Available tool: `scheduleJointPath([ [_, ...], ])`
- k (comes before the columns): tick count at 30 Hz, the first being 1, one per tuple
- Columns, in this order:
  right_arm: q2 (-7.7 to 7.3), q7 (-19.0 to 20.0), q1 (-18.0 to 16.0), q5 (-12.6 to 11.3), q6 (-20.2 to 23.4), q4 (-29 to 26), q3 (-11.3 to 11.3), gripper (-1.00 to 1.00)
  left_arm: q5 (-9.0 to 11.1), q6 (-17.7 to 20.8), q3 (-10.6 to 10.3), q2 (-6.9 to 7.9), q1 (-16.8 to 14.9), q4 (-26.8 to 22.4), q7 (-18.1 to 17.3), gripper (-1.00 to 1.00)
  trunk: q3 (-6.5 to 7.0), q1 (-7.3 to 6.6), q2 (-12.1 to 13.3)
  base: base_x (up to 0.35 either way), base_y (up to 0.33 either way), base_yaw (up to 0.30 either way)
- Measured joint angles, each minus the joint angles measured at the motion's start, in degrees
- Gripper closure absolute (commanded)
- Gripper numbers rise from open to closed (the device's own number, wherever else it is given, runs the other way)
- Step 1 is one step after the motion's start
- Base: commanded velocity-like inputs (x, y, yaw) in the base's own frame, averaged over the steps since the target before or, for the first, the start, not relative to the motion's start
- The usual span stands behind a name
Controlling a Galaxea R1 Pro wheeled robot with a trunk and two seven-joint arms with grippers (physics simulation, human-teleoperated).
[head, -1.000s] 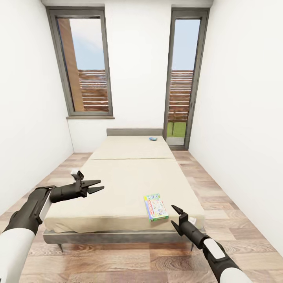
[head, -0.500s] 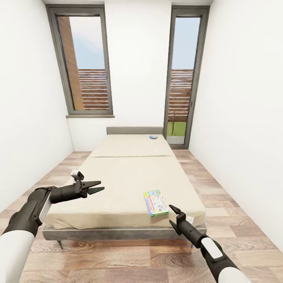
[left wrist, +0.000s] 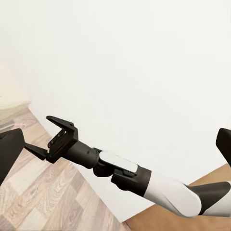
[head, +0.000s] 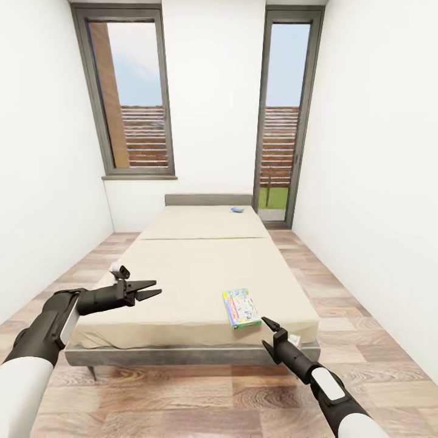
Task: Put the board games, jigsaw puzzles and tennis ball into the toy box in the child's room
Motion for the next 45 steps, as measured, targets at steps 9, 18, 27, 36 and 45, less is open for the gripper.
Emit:
scheduleJointPath([
  [9,-0.05,0.0,0.0,0.0,0.0,0.0,0.0,-1.0,0.0,1.0,-0.1,0.05,3.2,-10.2,0.0,-1.0,-1.62,1.98,-3.6,0.0,0.0,0.0],
  [18,-0.05,0.1,0.0,0.0,0.1,0.0,0.0,-1.0,3.8,2.3,0.4,0.26,10.3,-27.1,0.0,-1.0,-1.98,2.42,-4.4,0.0,0.0,0.0],
  [27,-0.09,0.1,0.0,0.0,0.1,-0.1,0.0,-1.0,7.3,2.3,0.5,0.42,11.7,-28.0,0.0,-1.0,-1.98,2.42,-4.4,0.002,0.001,0.0],
  [36,-0.09,0.1,0.0,0.0,0.1,0.0,0.0,-1.0,7.5,2.3,0.5,0.28,11.9,-28.0,0.0,-1.0,-1.98,2.42,-4.4,0.08,0.061,0.0],
  [45,-0.07,0.1,0.0,0.0,0.1,0.0,0.0,-1.0,7.5,2.3,0.3,0.18,11.9,-28.0,0.0,-1.0,-1.98,2.41,-4.4,0.111,0.08,0.0],
])
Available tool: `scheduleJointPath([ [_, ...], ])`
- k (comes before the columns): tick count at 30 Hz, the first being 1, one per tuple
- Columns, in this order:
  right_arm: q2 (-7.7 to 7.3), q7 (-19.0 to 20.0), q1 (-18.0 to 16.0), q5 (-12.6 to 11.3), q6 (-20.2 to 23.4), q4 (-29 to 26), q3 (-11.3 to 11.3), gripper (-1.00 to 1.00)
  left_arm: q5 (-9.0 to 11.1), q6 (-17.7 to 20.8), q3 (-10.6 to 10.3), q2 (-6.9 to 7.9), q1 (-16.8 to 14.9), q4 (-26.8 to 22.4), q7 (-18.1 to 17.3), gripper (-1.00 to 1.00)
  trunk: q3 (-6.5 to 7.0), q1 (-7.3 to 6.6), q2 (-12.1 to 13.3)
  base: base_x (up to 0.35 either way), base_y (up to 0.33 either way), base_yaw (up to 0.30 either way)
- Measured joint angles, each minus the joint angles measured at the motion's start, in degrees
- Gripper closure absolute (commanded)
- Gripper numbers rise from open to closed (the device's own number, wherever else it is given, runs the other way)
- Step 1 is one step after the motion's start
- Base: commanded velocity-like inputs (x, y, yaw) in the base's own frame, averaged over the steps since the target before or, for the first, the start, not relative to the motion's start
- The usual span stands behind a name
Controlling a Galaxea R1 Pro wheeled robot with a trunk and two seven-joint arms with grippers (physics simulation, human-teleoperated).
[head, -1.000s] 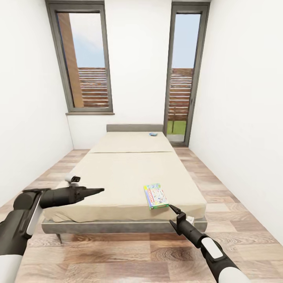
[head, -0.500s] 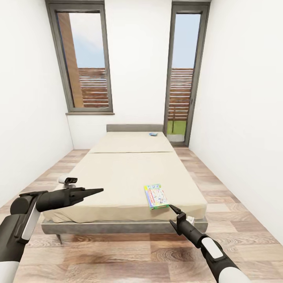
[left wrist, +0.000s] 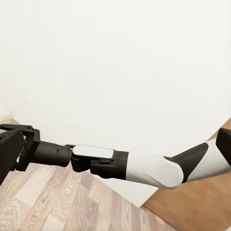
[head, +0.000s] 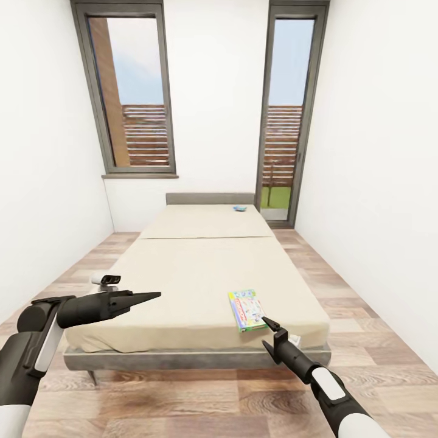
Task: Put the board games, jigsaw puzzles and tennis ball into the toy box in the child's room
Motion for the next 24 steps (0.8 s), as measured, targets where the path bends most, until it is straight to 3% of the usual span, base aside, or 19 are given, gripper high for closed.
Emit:
scheduleJointPath([
  [10,-0.28,-0.1,0.0,-0.2,0.1,0.1,-0.2,-1.0,-0.1,0.0,0.0,-0.03,0.1,0.0,0.0,-1.0,0.0,0.01,0.0,0.016,0.012,0.0],
  [24,-0.68,-0.3,0.0,-0.6,0.0,0.3,-0.7,-1.0,-0.1,0.0,0.0,-0.03,0.2,0.0,0.0,-1.0,-2.51,3.08,-5.6,0.0,0.0,0.0],
])
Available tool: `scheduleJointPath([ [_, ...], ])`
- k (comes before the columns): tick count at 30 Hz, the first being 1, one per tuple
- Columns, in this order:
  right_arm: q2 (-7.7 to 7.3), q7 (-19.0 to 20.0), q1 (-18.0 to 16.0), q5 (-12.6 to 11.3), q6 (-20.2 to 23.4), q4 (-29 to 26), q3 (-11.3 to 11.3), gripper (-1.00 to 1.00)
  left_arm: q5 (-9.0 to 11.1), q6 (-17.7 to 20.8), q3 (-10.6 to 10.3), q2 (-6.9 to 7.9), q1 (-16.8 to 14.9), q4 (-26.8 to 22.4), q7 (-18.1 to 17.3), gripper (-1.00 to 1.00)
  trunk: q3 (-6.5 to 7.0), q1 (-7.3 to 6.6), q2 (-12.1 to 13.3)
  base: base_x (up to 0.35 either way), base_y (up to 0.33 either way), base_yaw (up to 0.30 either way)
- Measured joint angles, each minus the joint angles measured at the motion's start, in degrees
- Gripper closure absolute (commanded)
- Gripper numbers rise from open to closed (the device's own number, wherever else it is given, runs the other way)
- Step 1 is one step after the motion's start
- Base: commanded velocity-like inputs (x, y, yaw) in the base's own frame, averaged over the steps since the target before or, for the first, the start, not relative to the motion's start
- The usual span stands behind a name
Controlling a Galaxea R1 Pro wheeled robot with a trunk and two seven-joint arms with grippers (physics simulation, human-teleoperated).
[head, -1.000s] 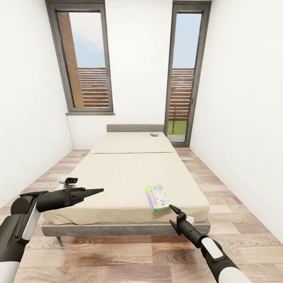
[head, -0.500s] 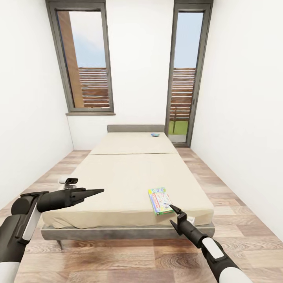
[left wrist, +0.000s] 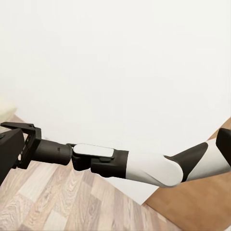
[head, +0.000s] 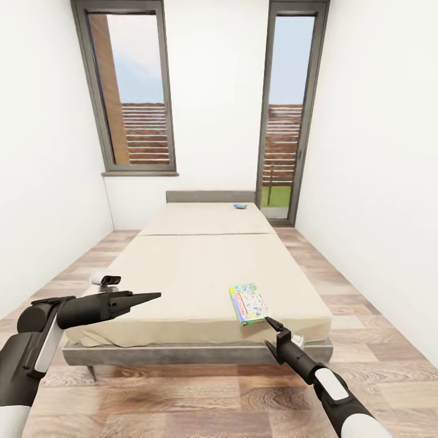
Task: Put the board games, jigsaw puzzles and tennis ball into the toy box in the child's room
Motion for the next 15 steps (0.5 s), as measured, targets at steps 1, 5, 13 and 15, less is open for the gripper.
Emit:
scheduleJointPath([
  [1,0.0,0.0,0.0,0.0,0.0,0.0,0.0,-1.0,0.0,0.0,0.0,0.0,0.0,0.0,0.0,-1.0,-0.18,0.22,-0.4,0.0,0.0,0.0],
  [5,-0.01,0.0,0.0,-0.1,-0.1,0.0,-0.1,-1.0,0.0,0.0,0.0,0.0,0.0,0.0,0.0,-1.0,-0.36,0.45,-0.8,0.0,0.0,0.0],
  [13,0.06,0.0,0.0,-0.2,0.0,0.0,-0.1,-1.0,0.0,0.0,0.0,0.0,0.0,0.0,0.0,-1.0,-0.36,0.45,-0.8,0.0,0.0,0.0],
  [15,0.07,0.0,0.0,-0.2,0.0,0.0,-0.2,-1.0,0.0,0.0,0.0,0.0,0.0,0.0,0.0,-1.0,-0.36,0.44,-0.8,0.03,0.0,0.0],
])
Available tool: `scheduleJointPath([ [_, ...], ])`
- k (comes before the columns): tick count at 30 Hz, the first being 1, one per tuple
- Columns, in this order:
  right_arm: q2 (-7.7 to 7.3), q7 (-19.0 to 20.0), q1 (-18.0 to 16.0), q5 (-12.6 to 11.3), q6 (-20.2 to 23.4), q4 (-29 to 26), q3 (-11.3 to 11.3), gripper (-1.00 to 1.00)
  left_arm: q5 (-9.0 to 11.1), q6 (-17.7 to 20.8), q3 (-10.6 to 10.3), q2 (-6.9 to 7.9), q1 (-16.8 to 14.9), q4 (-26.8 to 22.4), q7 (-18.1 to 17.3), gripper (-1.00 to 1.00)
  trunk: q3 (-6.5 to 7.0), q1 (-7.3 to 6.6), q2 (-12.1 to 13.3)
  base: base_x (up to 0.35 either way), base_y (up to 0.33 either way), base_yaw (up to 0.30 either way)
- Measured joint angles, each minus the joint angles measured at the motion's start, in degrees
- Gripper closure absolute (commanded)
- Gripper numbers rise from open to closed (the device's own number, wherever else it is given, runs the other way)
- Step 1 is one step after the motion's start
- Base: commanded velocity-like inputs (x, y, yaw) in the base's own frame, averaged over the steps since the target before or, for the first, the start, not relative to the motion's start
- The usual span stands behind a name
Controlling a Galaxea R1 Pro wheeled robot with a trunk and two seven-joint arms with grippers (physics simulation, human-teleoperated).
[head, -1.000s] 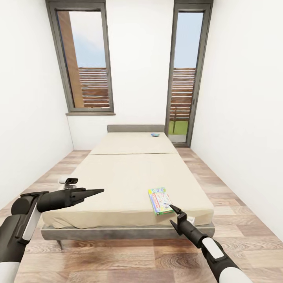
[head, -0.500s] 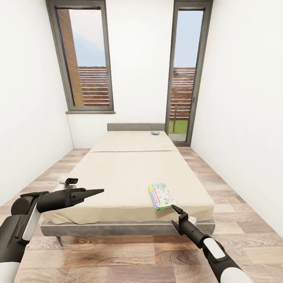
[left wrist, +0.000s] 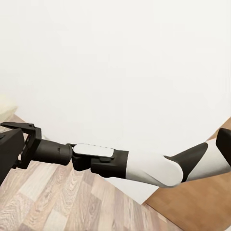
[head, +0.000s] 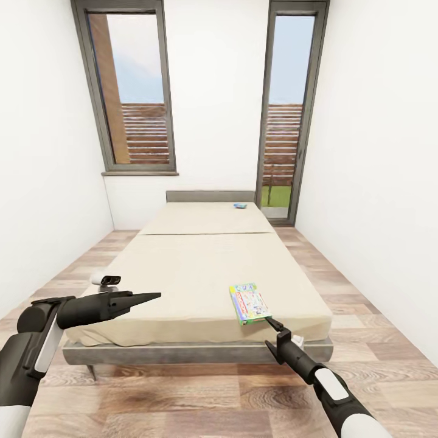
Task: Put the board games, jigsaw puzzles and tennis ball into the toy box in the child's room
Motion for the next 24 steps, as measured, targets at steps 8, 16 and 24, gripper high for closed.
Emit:
scheduleJointPath([
  [8,0.22,-0.1,0.0,0.0,0.2,0.0,-2.2,-1.0,0.1,0.0,0.0,0.0,0.0,0.0,0.0,-1.0,0.0,0.0,0.0,0.097,0.0,0.0],
  [16,0.19,-0.1,0.0,0.0,0.2,0.0,-2.9,-1.0,0.0,0.0,-0.1,0.0,0.0,0.0,0.0,-1.0,0.0,-0.01,0.0,0.04,0.0,0.0],
  [24,0.09,-0.1,0.0,0.0,0.2,0.0,-2.9,-1.0,0.0,0.0,-0.1,0.0,0.0,0.0,0.0,-1.0,0.0,-0.01,0.0,0.157,0.0,0.0],
])
